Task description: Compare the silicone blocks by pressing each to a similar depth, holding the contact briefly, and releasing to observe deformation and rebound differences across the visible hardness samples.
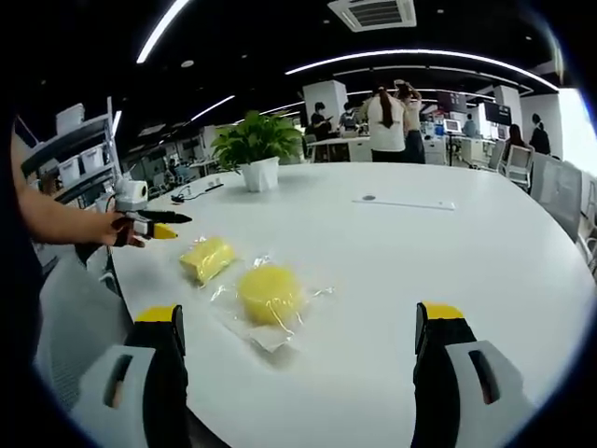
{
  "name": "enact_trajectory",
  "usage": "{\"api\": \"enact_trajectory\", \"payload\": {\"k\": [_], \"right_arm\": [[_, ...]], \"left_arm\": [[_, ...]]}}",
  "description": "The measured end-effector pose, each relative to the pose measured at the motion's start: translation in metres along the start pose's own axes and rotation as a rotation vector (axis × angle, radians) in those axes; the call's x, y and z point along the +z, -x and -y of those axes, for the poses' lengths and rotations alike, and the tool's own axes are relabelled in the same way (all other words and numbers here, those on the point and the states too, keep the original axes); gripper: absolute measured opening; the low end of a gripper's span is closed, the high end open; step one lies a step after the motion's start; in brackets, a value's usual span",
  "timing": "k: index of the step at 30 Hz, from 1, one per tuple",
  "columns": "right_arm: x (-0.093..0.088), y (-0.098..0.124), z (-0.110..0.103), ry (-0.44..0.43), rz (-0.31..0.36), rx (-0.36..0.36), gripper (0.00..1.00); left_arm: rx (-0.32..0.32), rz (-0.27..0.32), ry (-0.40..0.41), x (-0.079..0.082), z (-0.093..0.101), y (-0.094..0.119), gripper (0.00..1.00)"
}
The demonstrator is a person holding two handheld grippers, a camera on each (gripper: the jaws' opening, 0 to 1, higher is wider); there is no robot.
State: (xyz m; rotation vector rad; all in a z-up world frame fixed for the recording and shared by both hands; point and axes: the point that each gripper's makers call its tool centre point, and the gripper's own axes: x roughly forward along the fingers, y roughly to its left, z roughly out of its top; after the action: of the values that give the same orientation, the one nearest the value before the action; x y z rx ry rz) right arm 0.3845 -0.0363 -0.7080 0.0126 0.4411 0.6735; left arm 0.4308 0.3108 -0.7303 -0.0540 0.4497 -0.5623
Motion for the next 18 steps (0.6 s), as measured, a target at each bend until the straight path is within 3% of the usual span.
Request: {"api": "enact_trajectory", "payload": {"k": [5, 7, 10, 14, 18], "right_arm": [[0.003, -0.002, -0.001, 0.01, 0.001, 0.005, 0.96], [0.004, -0.003, 0.0, 0.036, 0.011, 0.008, 0.96], [-0.003, -0.001, 0.0, 0.057, -0.023, 0.006, 0.96], [-0.005, 0.002, 0.0, 0.062, -0.014, 0.01, 0.96], [-0.009, 0.006, -0.005, 0.084, -0.022, 0.015, 0.96]], "left_arm": [[0.035, -0.002, -0.049, -0.004, 0.001, 0.023, 1.0], [0.019, 0.004, -0.057, -0.006, 0.008, 0.034, 1.0], [0.016, 0.011, -0.056, -0.006, 0.013, 0.05, 1.0], [0.044, 0.038, -0.025, -0.002, 0.021, 0.069, 1.0], [0.062, 0.032, -0.029, -0.007, 0.017, 0.076, 1.0]]}}
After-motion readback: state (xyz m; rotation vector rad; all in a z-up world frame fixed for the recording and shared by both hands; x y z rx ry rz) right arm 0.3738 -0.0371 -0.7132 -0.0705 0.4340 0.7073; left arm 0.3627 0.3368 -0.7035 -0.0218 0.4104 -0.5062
